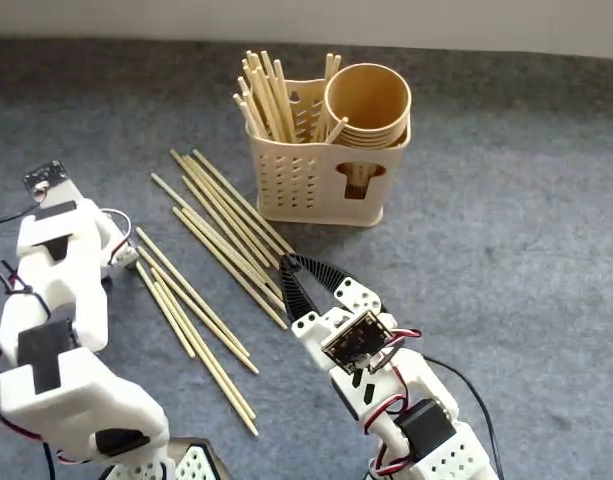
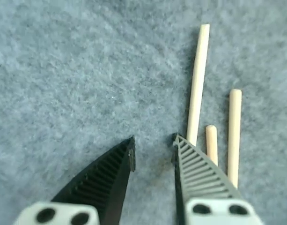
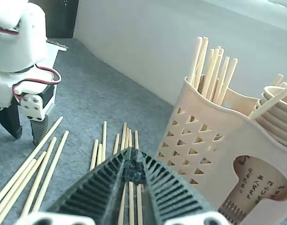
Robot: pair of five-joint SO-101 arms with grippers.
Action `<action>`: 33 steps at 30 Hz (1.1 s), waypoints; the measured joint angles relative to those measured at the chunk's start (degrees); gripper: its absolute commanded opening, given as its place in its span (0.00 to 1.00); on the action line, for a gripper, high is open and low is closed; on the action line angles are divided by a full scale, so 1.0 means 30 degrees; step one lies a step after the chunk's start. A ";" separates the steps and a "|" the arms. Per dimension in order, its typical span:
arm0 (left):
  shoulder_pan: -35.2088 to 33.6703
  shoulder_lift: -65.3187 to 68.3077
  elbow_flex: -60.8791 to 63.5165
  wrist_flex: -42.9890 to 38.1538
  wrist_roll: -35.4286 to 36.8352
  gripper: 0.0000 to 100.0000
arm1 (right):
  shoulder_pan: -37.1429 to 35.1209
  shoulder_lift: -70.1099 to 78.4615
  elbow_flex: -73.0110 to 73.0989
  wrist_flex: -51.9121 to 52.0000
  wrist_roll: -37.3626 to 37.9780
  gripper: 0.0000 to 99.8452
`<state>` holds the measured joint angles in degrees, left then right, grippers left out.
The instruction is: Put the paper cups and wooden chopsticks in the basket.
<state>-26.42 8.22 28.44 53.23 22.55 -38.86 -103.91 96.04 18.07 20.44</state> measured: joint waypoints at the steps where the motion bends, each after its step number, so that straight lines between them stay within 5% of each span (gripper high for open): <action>1: 0.0000 0.0029 -0.0205 0.0352 0.0000 0.14 | 0.0000 0.0000 0.0000 0.0000 0.0000 0.01; 13: -0.0147 -0.2403 0.0821 0.1465 0.0117 0.14 | 0.0000 0.0000 0.0000 0.0000 0.0000 0.01; 23: 0.1465 -0.2901 0.3751 -0.3722 0.0088 0.14 | 0.0000 0.0000 0.0000 0.0000 0.0000 0.01; 29: 0.1465 -0.2901 0.3868 -0.4015 0.0088 0.14 | 0.0000 0.0000 0.0000 0.0000 0.0000 0.01; 33: 0.1465 -0.2901 0.3868 -0.4073 0.0088 0.05 | 0.0000 0.0000 0.0000 0.0000 0.0000 0.01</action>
<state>-22.02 -0.48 40.04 41.01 22.81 -38.86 -103.91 96.04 18.07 20.44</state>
